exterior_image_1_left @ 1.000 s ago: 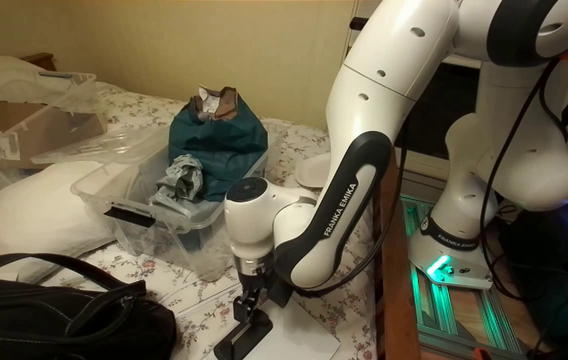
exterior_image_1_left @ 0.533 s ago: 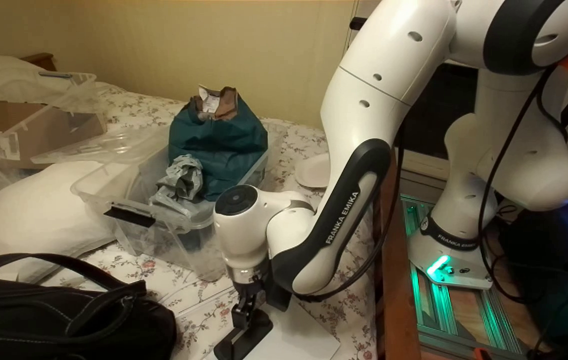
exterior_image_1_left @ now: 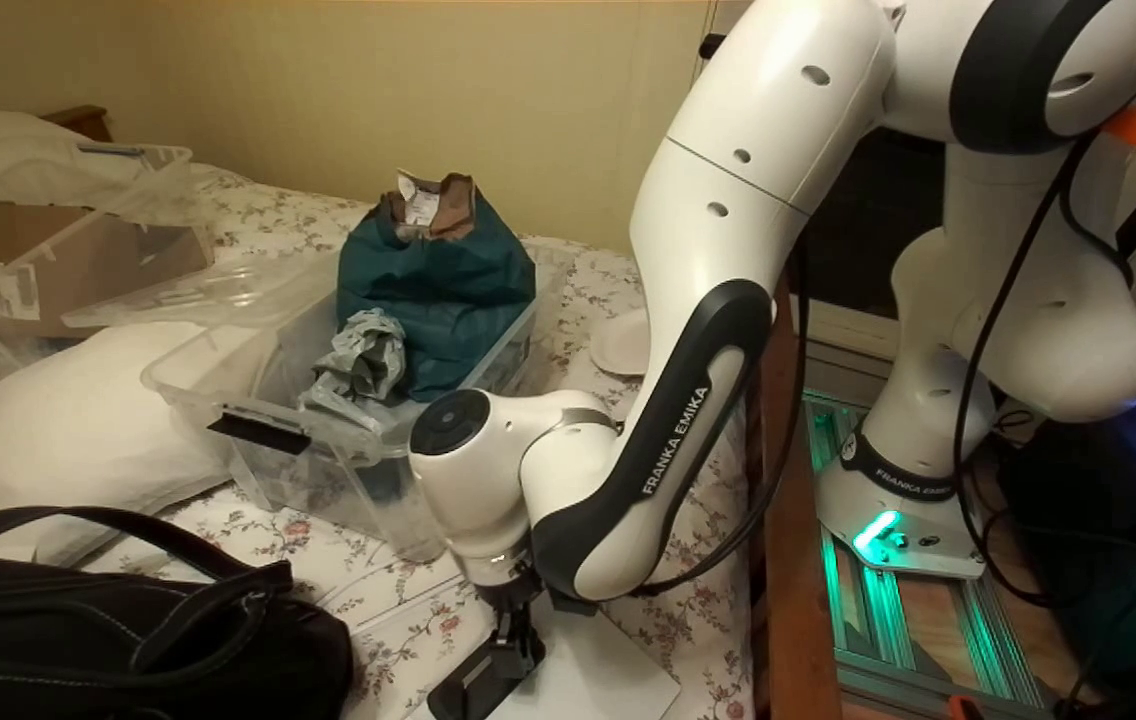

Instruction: Put the white pad in the storage bin

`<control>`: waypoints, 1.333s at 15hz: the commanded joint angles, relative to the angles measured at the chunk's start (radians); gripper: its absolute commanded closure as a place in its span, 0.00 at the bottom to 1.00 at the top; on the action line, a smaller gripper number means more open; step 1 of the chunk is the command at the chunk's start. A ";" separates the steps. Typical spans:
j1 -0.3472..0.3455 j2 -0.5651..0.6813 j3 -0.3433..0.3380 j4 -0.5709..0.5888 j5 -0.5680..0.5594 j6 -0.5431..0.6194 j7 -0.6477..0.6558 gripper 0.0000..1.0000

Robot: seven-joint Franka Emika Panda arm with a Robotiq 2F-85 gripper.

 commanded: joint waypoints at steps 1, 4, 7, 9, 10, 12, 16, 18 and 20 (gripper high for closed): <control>-0.014 0.017 0.003 0.030 -0.086 -0.036 -0.067 0.00; -0.025 0.024 0.006 0.036 -0.136 -0.017 -0.116 0.00; -0.048 0.031 0.025 0.041 -0.138 -0.006 -0.181 0.30; -0.063 0.036 0.037 0.045 -0.132 -0.005 -0.224 0.37; -0.067 0.038 0.041 0.048 -0.134 -0.004 -0.239 0.46; -0.079 0.044 0.058 0.055 -0.134 0.000 -0.278 0.60; -0.102 0.057 0.086 0.067 -0.132 0.006 -0.356 0.71; -0.110 0.063 0.086 0.069 -0.136 0.018 -0.376 0.59; -0.124 0.070 0.093 0.073 -0.127 0.019 -0.402 0.75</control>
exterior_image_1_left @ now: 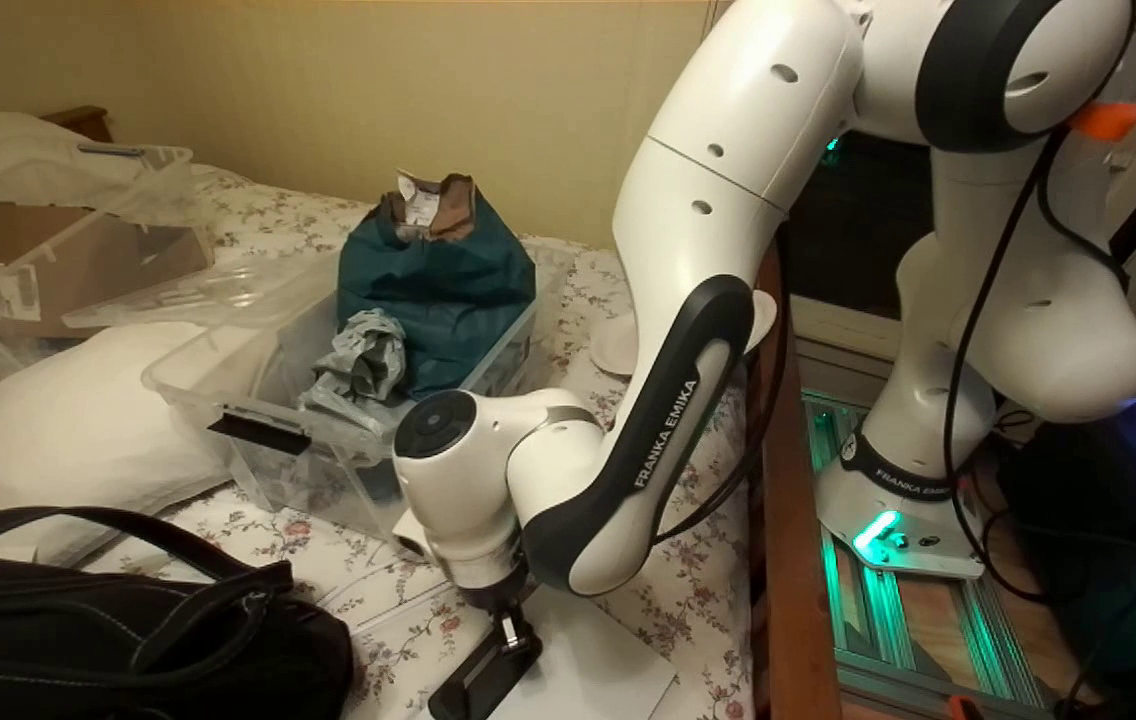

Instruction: Put the white pad in the storage bin

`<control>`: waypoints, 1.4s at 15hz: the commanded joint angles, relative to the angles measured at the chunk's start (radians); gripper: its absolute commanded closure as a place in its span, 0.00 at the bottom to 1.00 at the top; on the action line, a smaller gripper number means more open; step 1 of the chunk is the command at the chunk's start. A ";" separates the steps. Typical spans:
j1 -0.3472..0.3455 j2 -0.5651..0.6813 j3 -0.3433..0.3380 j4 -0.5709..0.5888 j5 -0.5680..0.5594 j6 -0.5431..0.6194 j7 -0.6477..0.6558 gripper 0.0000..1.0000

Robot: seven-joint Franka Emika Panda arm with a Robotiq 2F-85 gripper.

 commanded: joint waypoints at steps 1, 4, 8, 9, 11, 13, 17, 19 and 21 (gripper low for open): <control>-0.044 0.039 0.021 0.026 -0.009 0.015 -0.059 0.91; -0.062 0.032 0.045 0.021 0.009 0.021 -0.069 0.93; -0.130 -0.017 0.155 -0.007 0.136 0.021 -0.103 0.93; -0.129 -0.032 0.172 -0.011 0.149 0.019 -0.101 0.93; -0.111 -0.070 0.186 -0.024 0.168 0.022 -0.061 0.93; -0.098 -0.104 0.201 -0.032 0.189 0.029 -0.033 0.93; -0.066 -0.167 0.203 -0.040 0.198 0.029 0.025 0.93; -0.067 -0.199 0.213 -0.059 0.226 0.055 0.043 0.93; -0.086 -0.219 0.238 -0.073 0.291 0.097 0.028 0.93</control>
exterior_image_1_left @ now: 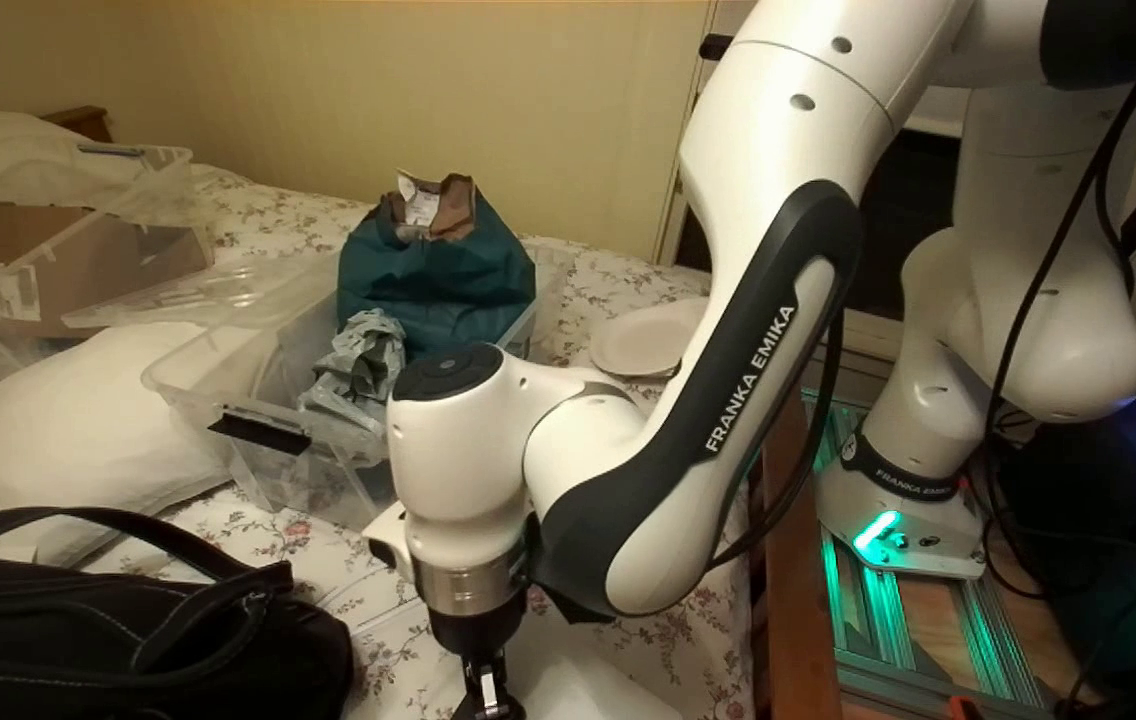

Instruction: Put the white pad in the storage bin

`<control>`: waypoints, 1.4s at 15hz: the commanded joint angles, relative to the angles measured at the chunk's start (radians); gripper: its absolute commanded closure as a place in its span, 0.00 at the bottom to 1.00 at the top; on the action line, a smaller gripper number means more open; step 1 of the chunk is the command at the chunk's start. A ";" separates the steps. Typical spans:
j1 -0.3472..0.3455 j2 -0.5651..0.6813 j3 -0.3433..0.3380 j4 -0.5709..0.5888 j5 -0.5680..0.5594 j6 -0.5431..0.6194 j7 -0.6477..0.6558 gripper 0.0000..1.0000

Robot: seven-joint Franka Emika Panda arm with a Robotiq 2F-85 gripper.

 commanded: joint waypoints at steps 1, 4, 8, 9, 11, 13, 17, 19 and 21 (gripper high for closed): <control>-0.023 -0.082 0.034 -0.062 0.122 0.072 -0.003 0.93; -0.006 -0.038 0.019 -0.028 0.113 0.056 -0.020 0.70; -0.015 -0.044 0.028 -0.035 0.128 0.067 -0.025 0.70; -0.016 -0.047 0.029 -0.035 0.129 0.067 -0.025 0.70; -0.016 -0.052 0.029 -0.036 0.130 0.067 -0.025 0.70; -0.016 -0.054 0.030 -0.036 0.131 0.067 -0.025 0.70; 0.030 -0.060 -0.028 -0.038 0.067 0.070 0.063 0.37; 0.069 -0.058 -0.080 -0.035 0.012 0.071 0.140 0.23; 0.103 -0.048 -0.126 -0.030 -0.043 0.072 0.207 0.11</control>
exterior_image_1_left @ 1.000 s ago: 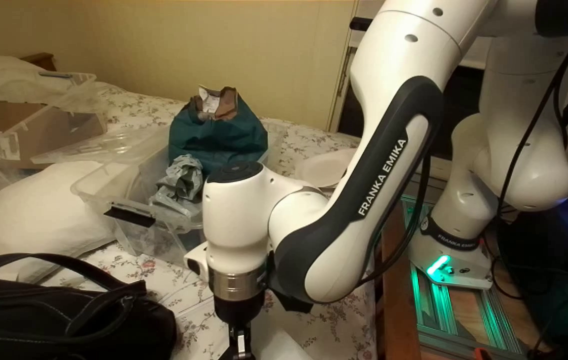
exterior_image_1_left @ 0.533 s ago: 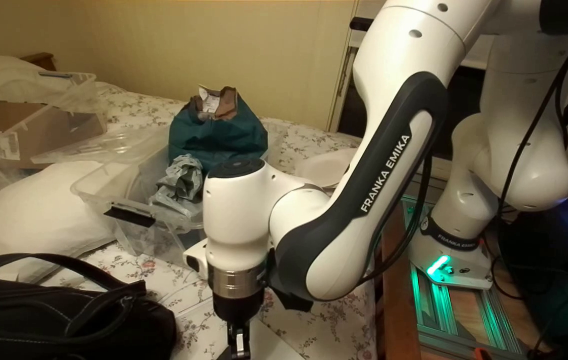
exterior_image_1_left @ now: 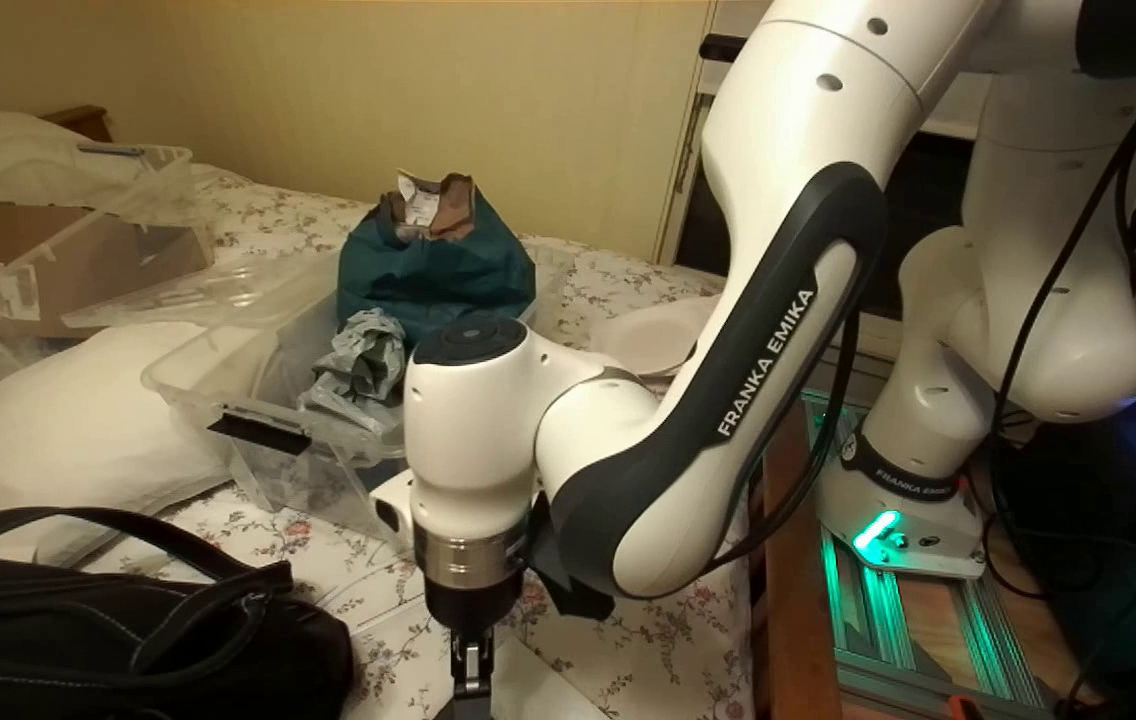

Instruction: Put the white pad in the storage bin

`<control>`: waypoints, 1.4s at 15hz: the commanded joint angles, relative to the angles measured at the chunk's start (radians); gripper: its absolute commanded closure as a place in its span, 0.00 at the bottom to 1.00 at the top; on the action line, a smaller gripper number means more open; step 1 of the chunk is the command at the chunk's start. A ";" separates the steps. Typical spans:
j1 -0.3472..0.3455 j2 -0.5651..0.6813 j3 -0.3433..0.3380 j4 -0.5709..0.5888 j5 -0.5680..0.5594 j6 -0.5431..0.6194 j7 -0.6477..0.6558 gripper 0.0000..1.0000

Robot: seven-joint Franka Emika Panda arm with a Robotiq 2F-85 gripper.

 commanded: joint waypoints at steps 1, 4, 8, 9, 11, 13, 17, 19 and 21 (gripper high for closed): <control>0.070 0.014 -0.080 0.016 -0.101 -0.004 0.126 0.03; 0.144 0.044 -0.149 0.051 -0.227 -0.045 0.225 0.00; 0.133 0.028 -0.136 0.027 -0.223 -0.037 0.222 0.00; 0.137 0.029 -0.138 0.029 -0.226 -0.039 0.227 0.00; 0.137 0.044 -0.137 0.041 -0.237 -0.031 0.209 0.00; 0.144 0.076 -0.147 0.063 -0.261 -0.015 0.192 0.00; 0.154 0.120 -0.164 0.069 -0.305 0.066 0.158 0.00; 0.157 0.150 -0.171 0.078 -0.322 0.094 0.137 0.00; 0.151 0.184 -0.168 0.094 -0.320 0.114 0.107 0.00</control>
